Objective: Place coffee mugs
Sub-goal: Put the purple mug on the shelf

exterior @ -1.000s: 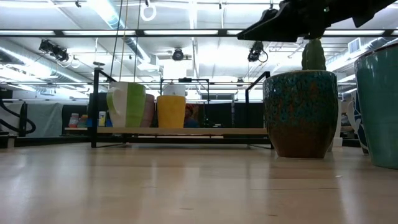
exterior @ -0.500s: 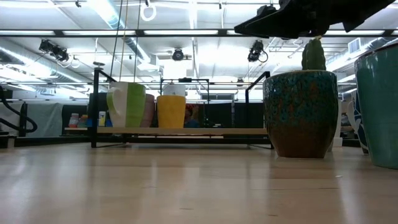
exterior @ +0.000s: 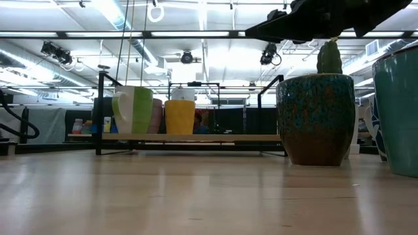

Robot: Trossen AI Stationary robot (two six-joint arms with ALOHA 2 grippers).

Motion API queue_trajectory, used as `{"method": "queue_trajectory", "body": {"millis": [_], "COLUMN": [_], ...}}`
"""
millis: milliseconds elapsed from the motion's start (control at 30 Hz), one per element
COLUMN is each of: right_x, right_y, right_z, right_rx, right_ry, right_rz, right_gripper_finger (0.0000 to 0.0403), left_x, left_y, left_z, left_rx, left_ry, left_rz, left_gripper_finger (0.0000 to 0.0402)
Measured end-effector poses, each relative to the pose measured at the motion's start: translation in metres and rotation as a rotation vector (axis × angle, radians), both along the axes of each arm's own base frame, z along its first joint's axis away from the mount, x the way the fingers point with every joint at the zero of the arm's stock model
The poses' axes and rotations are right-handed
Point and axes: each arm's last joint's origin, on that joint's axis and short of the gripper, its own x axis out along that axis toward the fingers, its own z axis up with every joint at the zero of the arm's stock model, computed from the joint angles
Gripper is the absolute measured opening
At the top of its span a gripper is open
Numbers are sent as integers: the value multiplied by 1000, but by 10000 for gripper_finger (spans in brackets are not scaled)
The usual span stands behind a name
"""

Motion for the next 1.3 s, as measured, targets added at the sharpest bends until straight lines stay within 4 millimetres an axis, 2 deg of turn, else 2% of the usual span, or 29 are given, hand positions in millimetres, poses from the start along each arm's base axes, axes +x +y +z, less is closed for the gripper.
{"method": "queue_trajectory", "body": {"millis": [100, 200, 367, 700, 1033, 1300], "right_x": [0, 0, 0, 0, 0, 0], "right_y": [0, 1, 1, 1, 1, 1], "right_z": [0, 0, 0, 1, 1, 1], "right_rx": [4, 9, 10, 11, 13, 13], "right_ry": [4, 5, 4, -9, -8, -8], "right_rz": [16, 17, 17, 19, 18, 18], "right_gripper_finger": [260, 260, 260, 260, 260, 260], "left_x": [-5, -9, -17, -33, -32, -15], "left_y": [-7, -14, -28, -36, -31, -18], "left_z": [-2, -7, -30, -63, -107, -110], "left_rx": [6, 16, -20, -19, -73, -98], "left_ry": [-2, 6, 7, 43, 33, 58], "left_rz": [36, 73, 81, 87, 97, 87], "left_gripper_finger": [264, 269, 270, 256, 206, 118]}}
